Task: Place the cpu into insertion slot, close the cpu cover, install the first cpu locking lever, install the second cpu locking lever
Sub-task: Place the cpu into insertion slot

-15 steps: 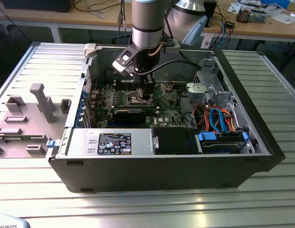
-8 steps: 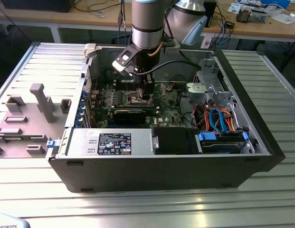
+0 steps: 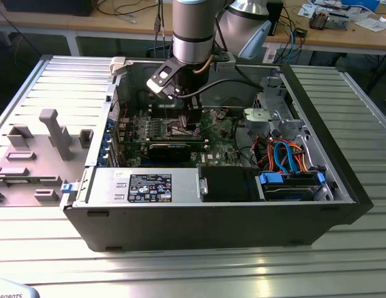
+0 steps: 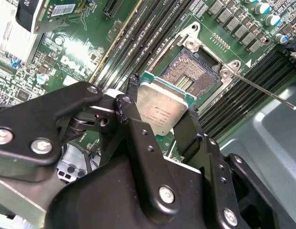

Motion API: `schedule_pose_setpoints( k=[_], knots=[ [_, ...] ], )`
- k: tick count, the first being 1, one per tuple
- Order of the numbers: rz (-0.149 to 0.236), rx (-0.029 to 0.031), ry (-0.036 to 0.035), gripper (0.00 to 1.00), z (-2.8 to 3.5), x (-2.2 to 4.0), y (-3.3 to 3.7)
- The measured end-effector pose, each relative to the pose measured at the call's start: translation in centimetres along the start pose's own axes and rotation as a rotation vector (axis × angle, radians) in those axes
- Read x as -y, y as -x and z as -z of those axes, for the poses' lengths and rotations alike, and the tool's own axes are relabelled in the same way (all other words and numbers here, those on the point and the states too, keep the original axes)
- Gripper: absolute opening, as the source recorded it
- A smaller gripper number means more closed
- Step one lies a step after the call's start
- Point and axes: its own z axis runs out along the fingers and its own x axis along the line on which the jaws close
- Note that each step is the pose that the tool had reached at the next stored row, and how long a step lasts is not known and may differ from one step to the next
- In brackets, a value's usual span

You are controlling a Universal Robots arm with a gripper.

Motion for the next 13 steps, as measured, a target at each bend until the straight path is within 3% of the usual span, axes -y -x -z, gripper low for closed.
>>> schedule_pose_setpoints(
  k=[13],
  knots=[
    [-0.028,0.0007,-0.0003,0.54,-0.02,0.00,0.00]
  ],
)
